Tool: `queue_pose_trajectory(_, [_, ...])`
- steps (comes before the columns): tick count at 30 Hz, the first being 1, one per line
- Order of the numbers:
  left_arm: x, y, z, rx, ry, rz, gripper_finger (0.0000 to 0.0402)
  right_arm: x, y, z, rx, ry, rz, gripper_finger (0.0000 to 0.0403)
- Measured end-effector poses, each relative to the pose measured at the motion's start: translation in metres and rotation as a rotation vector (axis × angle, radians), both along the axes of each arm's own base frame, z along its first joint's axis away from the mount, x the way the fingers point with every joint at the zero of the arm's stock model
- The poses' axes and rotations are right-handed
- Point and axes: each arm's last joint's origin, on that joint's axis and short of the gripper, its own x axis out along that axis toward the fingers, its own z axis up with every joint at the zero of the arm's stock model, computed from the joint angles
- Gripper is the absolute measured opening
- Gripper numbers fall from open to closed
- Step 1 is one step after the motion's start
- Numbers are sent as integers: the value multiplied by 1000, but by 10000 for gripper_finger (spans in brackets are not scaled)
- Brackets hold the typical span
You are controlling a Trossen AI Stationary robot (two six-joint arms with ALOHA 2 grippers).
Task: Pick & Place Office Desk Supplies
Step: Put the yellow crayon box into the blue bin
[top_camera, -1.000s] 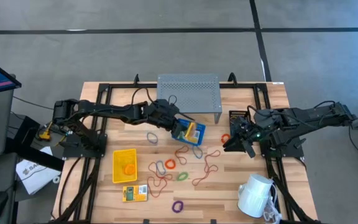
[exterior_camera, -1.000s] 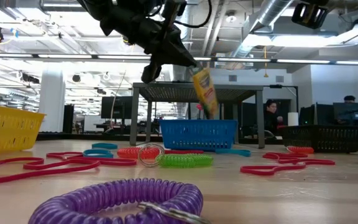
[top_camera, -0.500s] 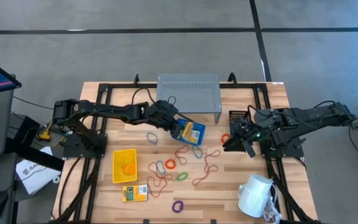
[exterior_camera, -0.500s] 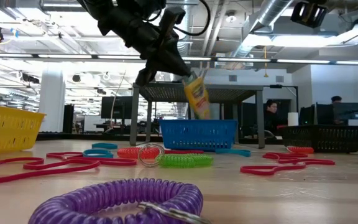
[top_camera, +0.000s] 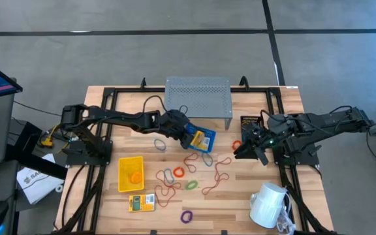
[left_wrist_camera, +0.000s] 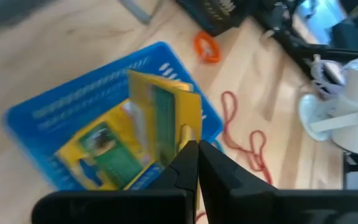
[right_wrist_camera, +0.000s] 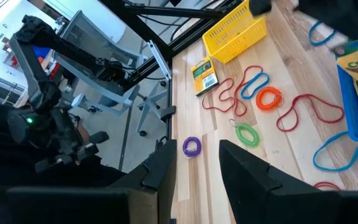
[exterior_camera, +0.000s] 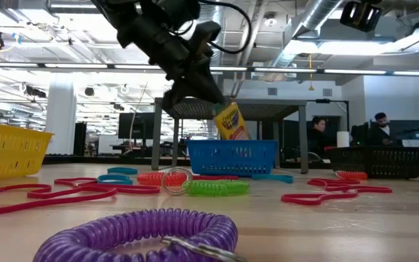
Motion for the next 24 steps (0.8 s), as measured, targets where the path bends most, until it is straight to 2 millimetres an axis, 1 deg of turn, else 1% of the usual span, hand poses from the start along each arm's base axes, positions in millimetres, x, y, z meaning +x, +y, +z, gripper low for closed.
queue_pose_trajectory(5, [5,-7,-13,-9,31,-17,0,0,0,0,0,0,0,118])
queue_pose_trajectory(24, [6,-7,-11,-13,17,-3,0,0,0,0,2,0,-1,118])
